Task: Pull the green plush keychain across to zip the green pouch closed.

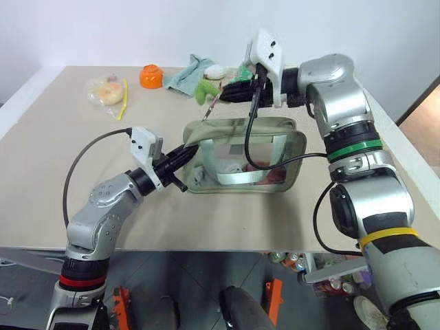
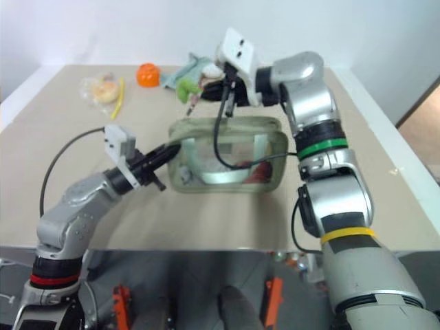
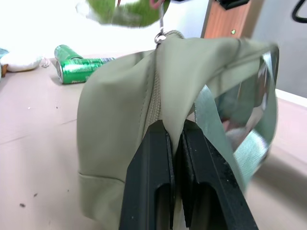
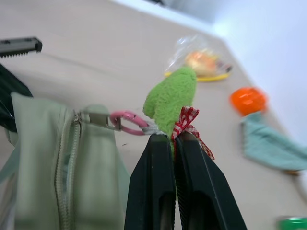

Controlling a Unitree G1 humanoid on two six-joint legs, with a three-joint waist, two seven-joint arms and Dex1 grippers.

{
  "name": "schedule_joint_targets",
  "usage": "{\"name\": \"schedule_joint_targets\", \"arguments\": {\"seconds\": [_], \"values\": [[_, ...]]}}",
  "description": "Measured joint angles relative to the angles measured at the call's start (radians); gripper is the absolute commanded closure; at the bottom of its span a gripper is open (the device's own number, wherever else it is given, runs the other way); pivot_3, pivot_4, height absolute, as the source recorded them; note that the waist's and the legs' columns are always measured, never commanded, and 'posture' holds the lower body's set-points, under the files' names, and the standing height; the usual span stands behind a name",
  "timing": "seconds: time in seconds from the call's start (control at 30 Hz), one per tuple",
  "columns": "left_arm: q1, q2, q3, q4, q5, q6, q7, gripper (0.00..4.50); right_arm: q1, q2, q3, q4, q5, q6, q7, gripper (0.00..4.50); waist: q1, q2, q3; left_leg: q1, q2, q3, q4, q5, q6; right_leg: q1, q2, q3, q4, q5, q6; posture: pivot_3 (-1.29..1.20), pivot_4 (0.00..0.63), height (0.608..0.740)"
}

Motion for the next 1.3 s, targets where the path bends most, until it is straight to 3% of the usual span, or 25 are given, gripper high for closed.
{"name": "schedule_joint_targets", "arguments": {"seconds": [0.3, 0.83, 1.13, 1.3], "values": [[-0.037, -0.004, 0.001, 0.011, -0.007, 0.002, 0.022, 4.5, 0.165, -0.067, -0.042, -0.224, 0.035, 0.016, -0.163, 4.49, 0.009, 0.0, 0.0, -0.001, -0.001, 0.001, 0.0, 0.001, -0.001, 0.0, -0.001, 0.001, 0.0, 0.0, 0.0, 0.0, 0.15, 0.74], [-0.046, 0.013, 0.006, 0.051, 0.01, -0.001, 0.004, 4.5, 0.463, -0.238, -0.253, -0.364, 0.06, 0.135, -0.469, 4.49, 0.018, 0.0, 0.0, -0.001, -0.001, 0.002, 0.0, 0.001, -0.001, 0.0, -0.001, 0.003, 0.0, -0.002, 0.004, 0.0, 0.15, 0.74], [-0.065, 0.016, -0.01, 0.066, 0.01, -0.002, -0.034, 4.5, 0.649, -0.247, -0.339, -0.461, 0.104, 0.263, -0.617, 4.49, 0.019, 0.0, 0.0, 0.0, -0.002, 0.003, 0.001, 0.001, -0.001, 0.001, -0.001, 0.004, 0.0, -0.002, 0.004, 0.0, 0.15, 0.74], [-0.076, 0.016, -0.017, 0.085, 0.012, -0.004, -0.048, 4.5, 0.762, -0.186, -0.402, -0.547, 0.165, 0.377, -0.731, 4.49, 0.018, 0.0, 0.0, 0.001, -0.001, 0.003, 0.001, 0.001, -0.001, 0.001, 0.0, 0.004, 0.0, -0.002, 0.004, 0.0, 0.15, 0.74]]}}
